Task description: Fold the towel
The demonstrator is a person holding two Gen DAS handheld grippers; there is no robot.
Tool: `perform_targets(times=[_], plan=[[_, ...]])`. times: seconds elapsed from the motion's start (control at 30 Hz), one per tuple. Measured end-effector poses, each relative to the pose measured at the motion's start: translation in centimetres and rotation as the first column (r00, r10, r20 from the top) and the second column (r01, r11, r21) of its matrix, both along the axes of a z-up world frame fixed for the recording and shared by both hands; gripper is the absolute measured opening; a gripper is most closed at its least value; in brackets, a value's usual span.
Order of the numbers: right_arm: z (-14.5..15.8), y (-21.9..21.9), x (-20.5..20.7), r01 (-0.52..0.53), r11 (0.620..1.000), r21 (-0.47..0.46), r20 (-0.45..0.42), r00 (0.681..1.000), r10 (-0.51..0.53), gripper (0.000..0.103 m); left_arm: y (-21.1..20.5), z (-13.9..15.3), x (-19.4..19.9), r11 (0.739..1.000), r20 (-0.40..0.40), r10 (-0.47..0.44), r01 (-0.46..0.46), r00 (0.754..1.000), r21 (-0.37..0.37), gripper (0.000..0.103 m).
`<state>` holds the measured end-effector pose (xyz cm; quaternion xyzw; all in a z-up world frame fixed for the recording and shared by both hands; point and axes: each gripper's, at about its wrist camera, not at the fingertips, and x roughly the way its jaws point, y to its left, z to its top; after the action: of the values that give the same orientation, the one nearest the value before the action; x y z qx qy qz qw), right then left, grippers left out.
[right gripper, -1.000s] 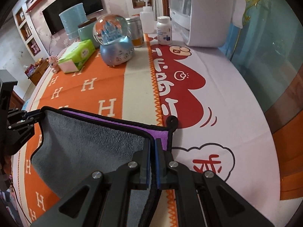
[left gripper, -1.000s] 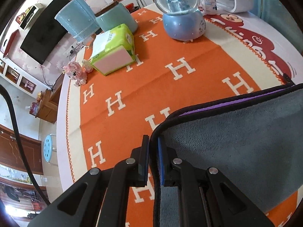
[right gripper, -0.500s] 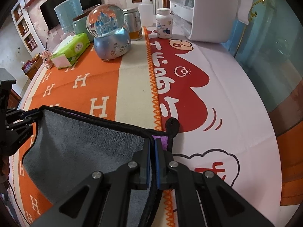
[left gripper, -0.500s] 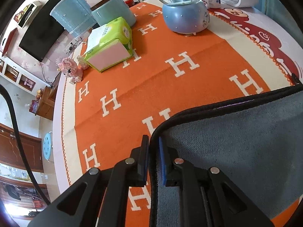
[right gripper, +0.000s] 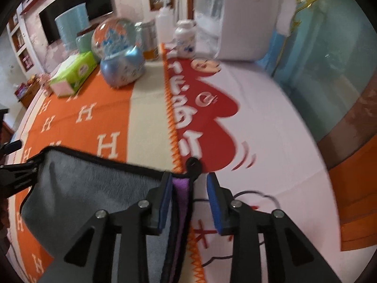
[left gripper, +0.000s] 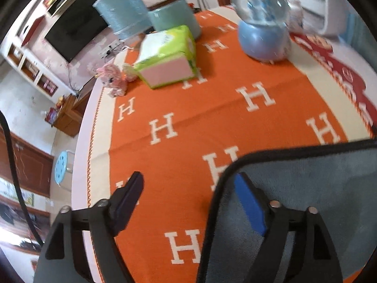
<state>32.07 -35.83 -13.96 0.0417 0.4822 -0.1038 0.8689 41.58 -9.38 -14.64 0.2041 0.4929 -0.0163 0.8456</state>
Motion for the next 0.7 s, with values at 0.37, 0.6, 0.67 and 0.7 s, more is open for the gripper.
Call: perform_targets(times=[0.37,0.6,0.67,0.7], plan=[[3.6,1.0,-2.7,-0.048,0.998,0.050,0.036,0.998,0.046,0.030,2.1,4.4,-4.2,0.993,0.018,0.043,-0.040,0.999,-0.112,0.090],[6.2,4.0,-6.9,-0.132,0.988,0.082,0.055,0.990,0.127,0.030,2.8,7.1,-10.6,0.980,-0.015,0.060,-0.062,0.998,-0.189,0.090],[6.9,4.9,-8.5,-0.154,0.984,0.089,0.061,0.987,0.149,0.030,3.1,8.0,-12.8,0.977,-0.013,0.067,-0.069,0.998,-0.204,0.090],[7.2,5.3,-9.2,-0.162,0.982,0.092,0.065,0.986,0.156,0.030,3.3,8.4,-13.9,0.974,-0.014,0.074,-0.075,0.997,-0.212,0.090]])
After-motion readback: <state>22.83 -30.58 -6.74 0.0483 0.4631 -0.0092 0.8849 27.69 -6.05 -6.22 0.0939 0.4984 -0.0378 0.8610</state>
